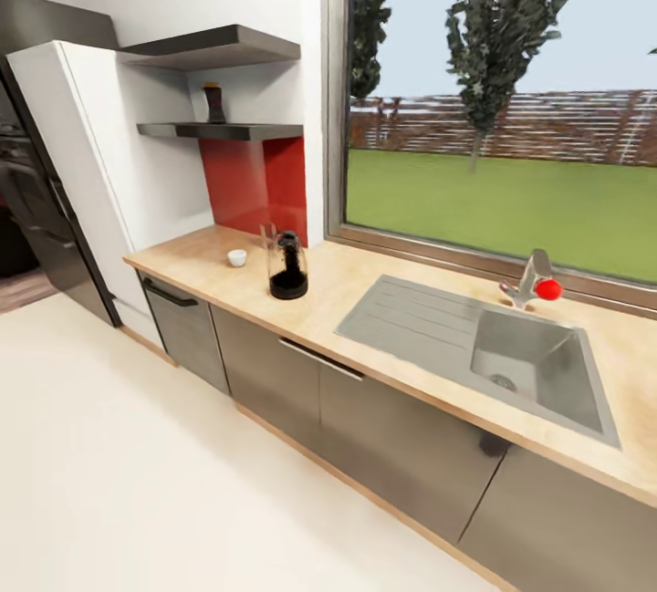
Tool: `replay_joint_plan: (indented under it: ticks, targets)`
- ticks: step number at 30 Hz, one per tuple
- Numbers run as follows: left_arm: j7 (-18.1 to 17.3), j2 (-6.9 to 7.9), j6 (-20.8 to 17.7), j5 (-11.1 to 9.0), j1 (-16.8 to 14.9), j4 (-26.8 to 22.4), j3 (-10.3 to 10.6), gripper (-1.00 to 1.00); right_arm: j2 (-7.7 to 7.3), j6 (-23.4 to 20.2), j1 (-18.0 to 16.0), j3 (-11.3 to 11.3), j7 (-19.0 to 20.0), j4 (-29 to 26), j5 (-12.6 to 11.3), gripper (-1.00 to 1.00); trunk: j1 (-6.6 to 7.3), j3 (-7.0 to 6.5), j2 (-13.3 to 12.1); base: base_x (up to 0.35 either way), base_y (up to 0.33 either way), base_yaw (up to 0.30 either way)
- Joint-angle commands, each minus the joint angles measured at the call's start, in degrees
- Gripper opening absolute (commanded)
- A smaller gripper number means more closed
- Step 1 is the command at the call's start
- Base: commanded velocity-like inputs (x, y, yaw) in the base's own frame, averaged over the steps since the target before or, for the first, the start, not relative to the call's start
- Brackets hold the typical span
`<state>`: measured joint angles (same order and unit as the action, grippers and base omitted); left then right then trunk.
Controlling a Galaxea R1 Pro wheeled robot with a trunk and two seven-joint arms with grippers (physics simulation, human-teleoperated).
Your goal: Set up a coffee station on the kitchen countertop: keep the coffee maker on the countertop, move the bottle of coffee from the kitchen shelf to the counter next to the coffee maker, place a paper coffee filter on top of the coffee maker, put the saucer next to the coffee maker with the coffee cup on the saucer, and place the electric kettle next to the coffee maker.
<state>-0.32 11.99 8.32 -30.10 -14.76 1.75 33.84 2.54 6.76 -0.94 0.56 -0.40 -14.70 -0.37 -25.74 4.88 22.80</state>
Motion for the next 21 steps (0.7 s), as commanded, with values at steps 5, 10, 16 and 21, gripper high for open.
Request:
replay_joint_plan:
  ticks: [5, 10, 16, 21]
  targets:
    - [-0.03, -0.03, 0.30, -0.42, -0.09, 0.18, 0.44, 1.00, 0.00, 0.17, -0.03, 0.07, -0.04, 0.02, -0.04, 1.00, -0.04, 0.26, 0.12, 0.166, 0.222, 0.275]
    - [-0.03, -0.03, 0.33, -0.42, -0.09, 0.13, 0.44, 1.00, 0.00, 0.18, -0.03, 0.05, -0.04, 0.02, -0.03, 1.00, -0.04, 0.40, 0.12, 0.248, 0.243, 0.275]
    - [-0.03, -0.03, 0.38, -0.41, -0.09, 0.10, 0.43, 1.00, 0.00, 0.19, -0.03, 0.14, -0.04, 0.10, 0.02, 1.00, -0.04, 0.56, 0.12, 0.280, 0.227, 0.275]
    - [-0.03, -0.03, 0.43, -0.40, -0.09, 0.10, 0.43, 1.00, 0.00, 0.19, -0.03, 0.14, -0.04, 0.11, 0.02, 1.00, -0.04, 0.70, 0.12, 0.286, 0.219, 0.275]
